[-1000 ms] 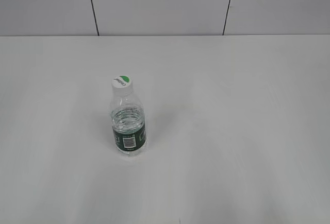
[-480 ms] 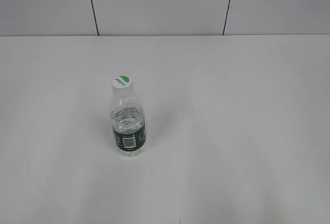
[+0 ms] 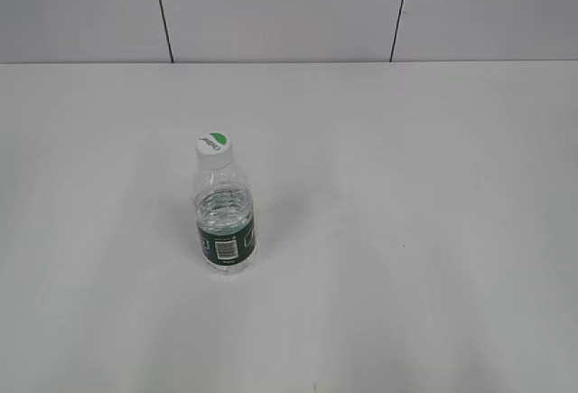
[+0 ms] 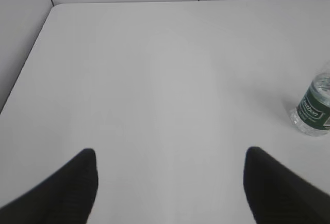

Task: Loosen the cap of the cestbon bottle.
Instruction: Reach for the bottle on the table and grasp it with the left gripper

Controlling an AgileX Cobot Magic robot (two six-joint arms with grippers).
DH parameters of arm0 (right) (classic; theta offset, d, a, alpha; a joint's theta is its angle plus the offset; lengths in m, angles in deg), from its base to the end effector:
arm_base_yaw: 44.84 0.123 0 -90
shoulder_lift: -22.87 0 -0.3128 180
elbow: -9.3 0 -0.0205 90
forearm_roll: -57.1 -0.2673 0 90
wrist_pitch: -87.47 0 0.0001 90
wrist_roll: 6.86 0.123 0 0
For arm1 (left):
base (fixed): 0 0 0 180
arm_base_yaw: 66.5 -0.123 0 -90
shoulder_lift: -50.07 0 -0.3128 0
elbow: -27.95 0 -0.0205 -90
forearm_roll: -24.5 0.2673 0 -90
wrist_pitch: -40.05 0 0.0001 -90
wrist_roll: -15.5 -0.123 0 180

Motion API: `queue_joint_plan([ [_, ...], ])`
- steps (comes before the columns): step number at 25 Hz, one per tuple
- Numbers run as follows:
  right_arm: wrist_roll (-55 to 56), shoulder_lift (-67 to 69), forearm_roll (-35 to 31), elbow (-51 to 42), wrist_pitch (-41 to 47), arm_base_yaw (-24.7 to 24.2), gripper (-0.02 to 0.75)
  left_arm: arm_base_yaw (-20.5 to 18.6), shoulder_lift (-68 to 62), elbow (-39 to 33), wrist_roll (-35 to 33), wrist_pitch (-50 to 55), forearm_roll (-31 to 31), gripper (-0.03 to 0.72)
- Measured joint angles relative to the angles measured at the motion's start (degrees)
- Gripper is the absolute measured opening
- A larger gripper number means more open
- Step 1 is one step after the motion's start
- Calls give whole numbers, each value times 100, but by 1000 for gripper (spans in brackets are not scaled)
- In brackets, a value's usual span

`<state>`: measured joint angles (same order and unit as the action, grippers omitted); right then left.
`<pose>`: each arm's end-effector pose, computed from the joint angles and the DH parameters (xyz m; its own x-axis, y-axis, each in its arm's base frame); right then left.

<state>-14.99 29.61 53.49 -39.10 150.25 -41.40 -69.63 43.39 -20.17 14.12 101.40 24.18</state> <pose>0.0051 0.0072 0.2718 -0.4514 -0.1400 -0.8813 -0.1613 0.9842 -0.0737 0.0063 -0.0003 0.2759 -0.4410 -0.0027 -0.8975 -0.0408 0.9990 0.0171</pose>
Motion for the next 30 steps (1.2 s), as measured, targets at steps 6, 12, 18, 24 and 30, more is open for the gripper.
queue_joint_plan([
  [6,0,0,-4,0,0,0,588,0,0,0,0,0,32,530],
  [12,0,0,-4,0,0,0,588,0,0,0,0,0,32,530],
  [18,0,0,-6,0,0,0,588,0,0,0,0,0,77,530],
  [24,0,0,-6,0,0,0,588,0,0,96,0,-200,88,530],
  [30,0,0,-11,0,0,0,588,0,0,186,0,-1485,123,530],
])
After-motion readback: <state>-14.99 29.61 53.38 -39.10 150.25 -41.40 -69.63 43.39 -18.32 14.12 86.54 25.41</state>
